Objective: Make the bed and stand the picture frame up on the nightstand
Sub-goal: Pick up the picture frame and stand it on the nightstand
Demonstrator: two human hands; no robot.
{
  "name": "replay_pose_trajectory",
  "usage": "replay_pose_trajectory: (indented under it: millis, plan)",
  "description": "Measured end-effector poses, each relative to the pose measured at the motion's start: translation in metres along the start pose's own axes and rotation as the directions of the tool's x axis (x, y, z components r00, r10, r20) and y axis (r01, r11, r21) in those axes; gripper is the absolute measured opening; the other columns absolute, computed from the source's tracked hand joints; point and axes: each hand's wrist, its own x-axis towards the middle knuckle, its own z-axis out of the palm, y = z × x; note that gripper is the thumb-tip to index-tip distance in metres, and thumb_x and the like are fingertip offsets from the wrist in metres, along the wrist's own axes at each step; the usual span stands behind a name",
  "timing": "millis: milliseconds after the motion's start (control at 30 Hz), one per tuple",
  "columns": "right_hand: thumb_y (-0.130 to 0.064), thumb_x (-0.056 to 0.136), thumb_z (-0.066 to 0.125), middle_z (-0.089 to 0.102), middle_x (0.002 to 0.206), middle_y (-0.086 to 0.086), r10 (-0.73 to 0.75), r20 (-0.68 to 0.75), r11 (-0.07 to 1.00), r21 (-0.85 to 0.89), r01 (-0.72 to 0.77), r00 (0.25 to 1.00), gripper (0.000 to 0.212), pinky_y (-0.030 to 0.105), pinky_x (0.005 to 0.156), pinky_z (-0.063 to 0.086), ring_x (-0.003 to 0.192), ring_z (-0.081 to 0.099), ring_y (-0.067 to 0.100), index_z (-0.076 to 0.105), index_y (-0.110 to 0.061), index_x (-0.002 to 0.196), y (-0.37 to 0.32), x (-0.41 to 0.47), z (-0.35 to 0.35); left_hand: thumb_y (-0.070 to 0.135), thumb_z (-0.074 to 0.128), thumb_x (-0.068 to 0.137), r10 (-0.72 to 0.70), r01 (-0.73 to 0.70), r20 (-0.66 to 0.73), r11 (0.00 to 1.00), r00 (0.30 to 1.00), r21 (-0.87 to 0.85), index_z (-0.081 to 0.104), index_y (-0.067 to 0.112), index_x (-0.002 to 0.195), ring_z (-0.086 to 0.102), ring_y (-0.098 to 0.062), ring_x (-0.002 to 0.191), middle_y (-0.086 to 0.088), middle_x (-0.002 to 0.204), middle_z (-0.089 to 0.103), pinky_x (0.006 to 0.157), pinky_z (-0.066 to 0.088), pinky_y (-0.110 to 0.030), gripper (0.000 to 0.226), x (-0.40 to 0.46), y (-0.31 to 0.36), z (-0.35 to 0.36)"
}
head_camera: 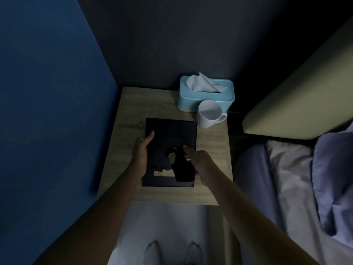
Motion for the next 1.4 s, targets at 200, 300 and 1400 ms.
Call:
replay_pose_trajectory:
  millis: [200, 300, 1400]
  plan:
    - [-0.046, 0.086, 0.063, 0.065, 0.119, 0.018, 0.015, 0.016, 0.999, 0.031, -0.015, 1.000, 0.060, 0.034, 0.091, 0.050, 0.106, 0.063, 0.031, 0.059, 0.000, 0.124, 0.000, -0.011, -0.002, 0.075, 0.071, 0.059, 0.010, -0.010, -0.024, 1.000, 1.000, -0.003, 0.070, 0.021, 0.116, 0.066, -0.025, 0.114, -0.004, 0.117, 0.072, 0.107, 0.045, -0.048, 0.078, -0.005, 0.004, 0.004]
    - [-0.047, 0.086, 0.063, 0.065, 0.119, 0.016, 0.009, 0.007, 1.000, 0.008, -0.009, 1.000, 0.058, 0.036, 0.095, 0.051, 0.106, 0.063, 0.031, 0.060, -0.002, 0.123, 0.000, -0.014, -0.003, 0.074, 0.067, 0.065, 0.035, -0.036, -0.025, 0.999, 0.999, -0.023, 0.069, 0.023, 0.118, 0.065, -0.024, 0.116, -0.003, 0.120, 0.071, 0.108, 0.044, -0.048, 0.074, -0.008, 0.005, 0.006]
    - [-0.031, 0.101, 0.040, 0.070, 0.097, 0.011, -0.490, -0.133, 0.839, 0.197, 0.507, 0.862, 0.030, 0.042, 0.081, 0.054, 0.088, 0.067, 0.026, 0.062, -0.013, 0.110, 0.015, -0.068, -0.005, 0.085, -0.017, 0.068, -0.126, 0.141, 0.385, 0.990, 0.914, -0.010, 0.022, 0.034, 0.151, 0.058, -0.014, 0.115, -0.004, 0.121, 0.065, 0.091, 0.037, -0.031, 0.105, -0.119, 0.037, 0.060]
